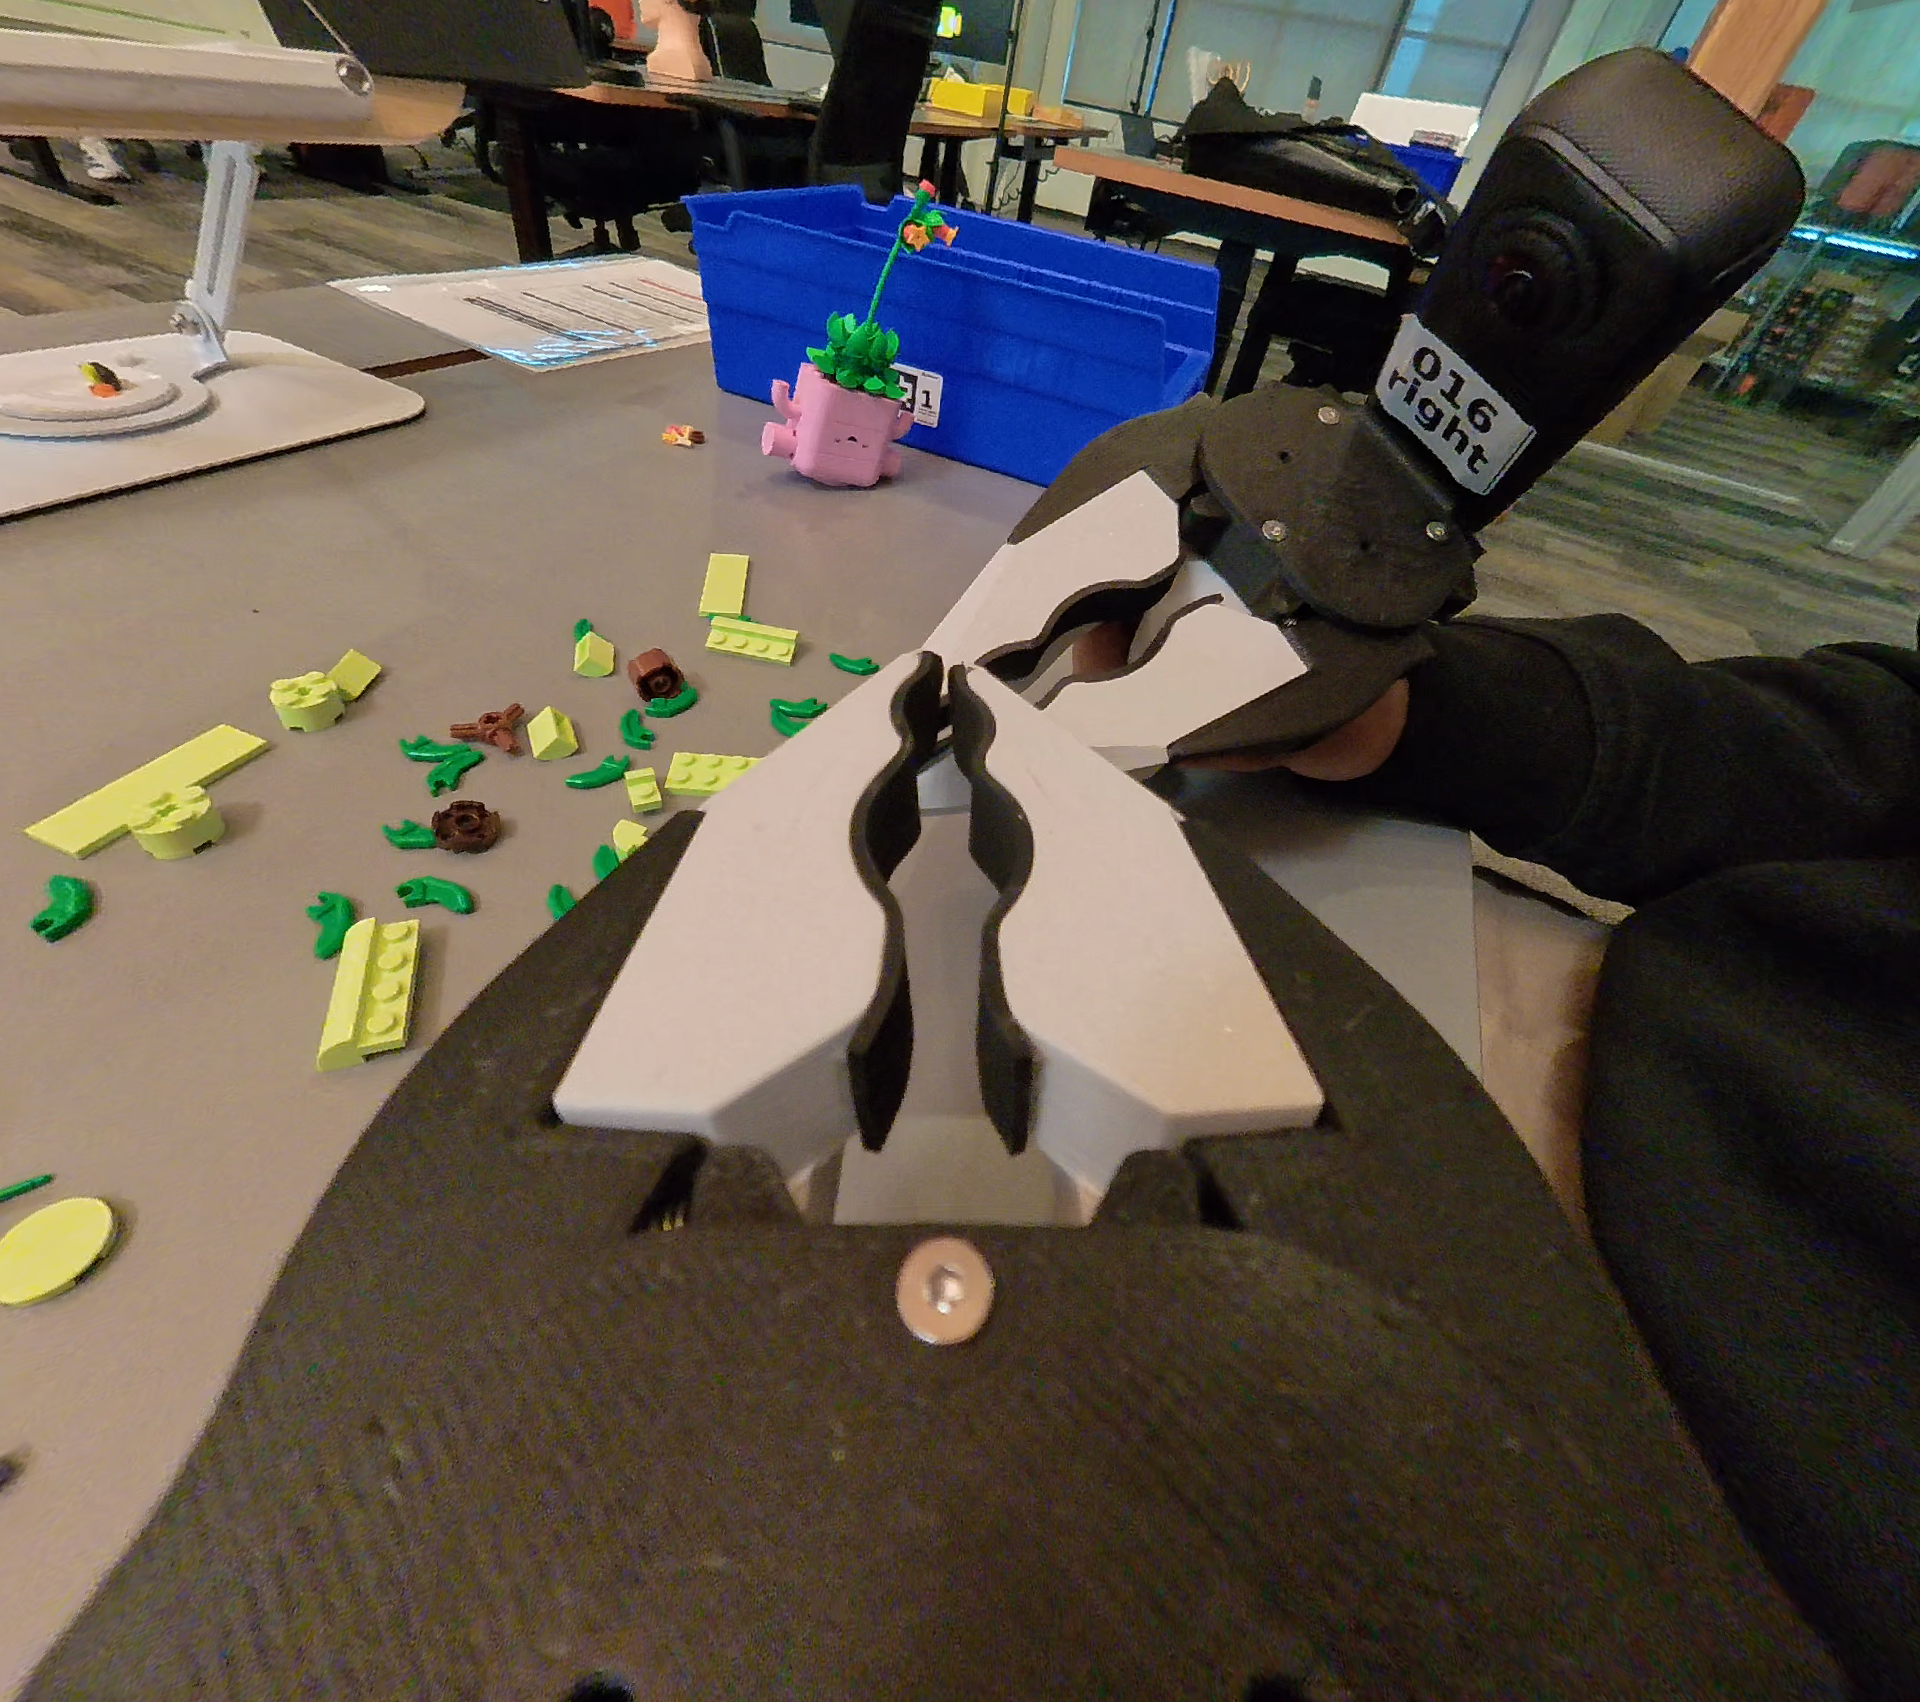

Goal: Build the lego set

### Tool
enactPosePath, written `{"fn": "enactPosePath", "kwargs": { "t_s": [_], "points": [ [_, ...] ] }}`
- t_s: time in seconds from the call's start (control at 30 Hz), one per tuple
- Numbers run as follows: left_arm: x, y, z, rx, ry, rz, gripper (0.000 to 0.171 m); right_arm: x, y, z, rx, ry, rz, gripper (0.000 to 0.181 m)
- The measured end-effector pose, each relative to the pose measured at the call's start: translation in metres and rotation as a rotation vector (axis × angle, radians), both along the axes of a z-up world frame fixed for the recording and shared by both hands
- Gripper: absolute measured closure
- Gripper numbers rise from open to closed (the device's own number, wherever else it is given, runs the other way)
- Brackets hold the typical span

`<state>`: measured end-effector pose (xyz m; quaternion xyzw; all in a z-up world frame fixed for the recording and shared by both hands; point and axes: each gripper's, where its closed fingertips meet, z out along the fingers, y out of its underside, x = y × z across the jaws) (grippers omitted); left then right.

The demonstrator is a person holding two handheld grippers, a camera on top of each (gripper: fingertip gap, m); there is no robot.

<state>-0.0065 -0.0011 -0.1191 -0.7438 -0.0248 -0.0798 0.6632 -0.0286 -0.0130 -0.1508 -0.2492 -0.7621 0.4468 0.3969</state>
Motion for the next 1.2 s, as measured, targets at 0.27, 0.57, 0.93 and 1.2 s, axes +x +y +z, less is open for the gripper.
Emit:
{"fn": "enactPosePath", "kwargs": {
  "t_s": [0.27, 0.57, 0.93, 1.2],
  "points": [
    [-0.001, 0.0, 0.0, 0.004, -0.011, 0.001, 0.171, 0.0, -0.002, -0.001, 0.004, 0.002, -0.002, 0.176],
    [-0.002, 0.0, 0.0, 0.004, -0.02, 0.001, 0.171, -0.002, 0.006, 0.011, -0.097, 0.02, -0.01, 0.177],
    [-0.002, -0.001, 0.0, 0.005, -0.02, 0.001, 0.171, -0.003, 0.075, 0.063, -0.619, 0.114, -0.118, 0.153],
    [0.0, -0.001, 0.001, 0.011, 0.001, 0.003, 0.171, -0.005, 0.074, 0.062, -0.439, 0.209, -0.184, 0.151]
  ]
}}
